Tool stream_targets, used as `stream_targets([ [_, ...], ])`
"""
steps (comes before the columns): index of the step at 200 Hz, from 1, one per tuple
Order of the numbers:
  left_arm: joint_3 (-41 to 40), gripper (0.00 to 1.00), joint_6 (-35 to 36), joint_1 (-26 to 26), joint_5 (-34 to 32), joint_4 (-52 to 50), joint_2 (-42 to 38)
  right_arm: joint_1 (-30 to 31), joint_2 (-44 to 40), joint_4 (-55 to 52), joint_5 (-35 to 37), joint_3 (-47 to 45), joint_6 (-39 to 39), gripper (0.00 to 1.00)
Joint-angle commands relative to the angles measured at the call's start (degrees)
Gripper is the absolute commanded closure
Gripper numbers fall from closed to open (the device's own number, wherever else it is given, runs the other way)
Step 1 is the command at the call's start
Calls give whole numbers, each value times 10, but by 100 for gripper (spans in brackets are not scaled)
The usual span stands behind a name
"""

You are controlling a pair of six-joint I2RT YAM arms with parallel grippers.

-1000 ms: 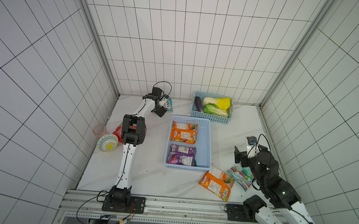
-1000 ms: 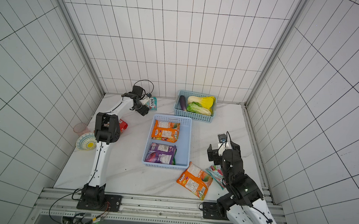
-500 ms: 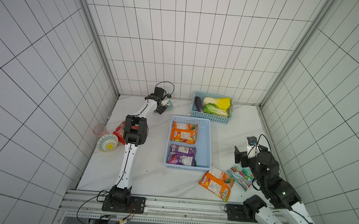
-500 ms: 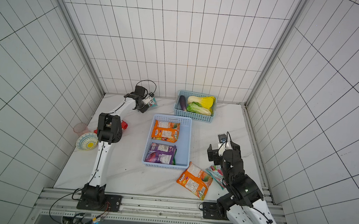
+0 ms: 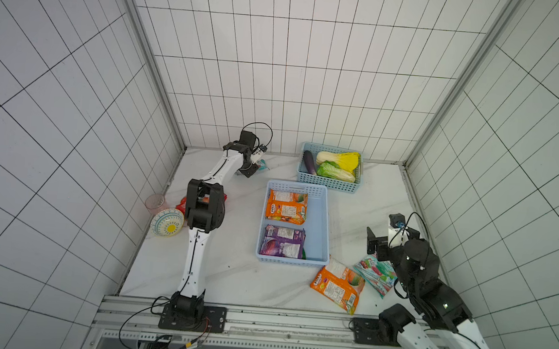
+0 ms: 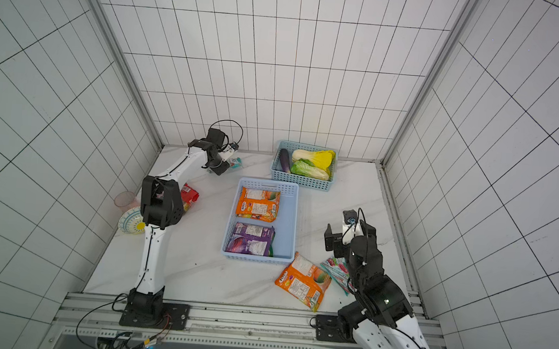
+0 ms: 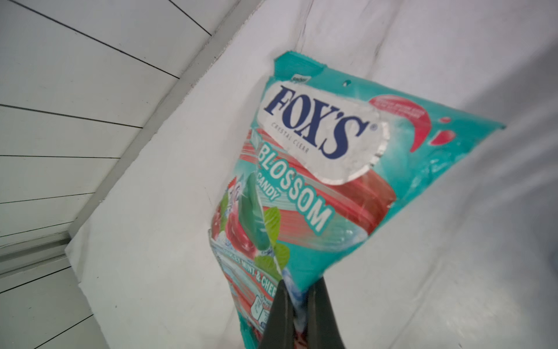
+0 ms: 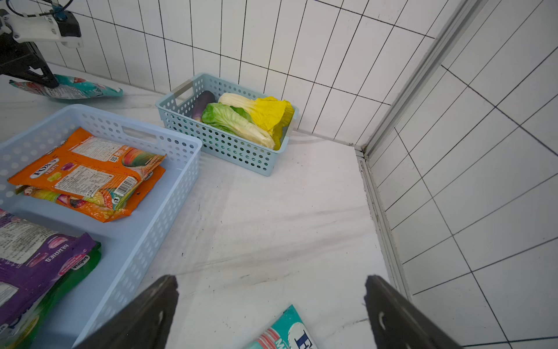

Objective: Put the candies in the basket
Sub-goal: Pick up the candy at the center of the board, then place the candy in the basket.

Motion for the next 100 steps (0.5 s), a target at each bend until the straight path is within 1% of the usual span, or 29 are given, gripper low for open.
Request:
stream_targets([
  [1, -2, 100, 6, -16, 5, -44, -77, -6, -11, 18, -2, -14, 14, 1],
  [38, -35, 100, 3, -36, 35, -76, -154, 1, -21, 27, 0, -22, 14, 1],
  [65, -79, 100, -3, -54, 65, -80, -222, 1, -20, 28, 0, -22, 9, 1],
  [100, -123, 100, 26, -103, 78, -62, -285, -9, -16, 28, 5, -25, 2, 1],
])
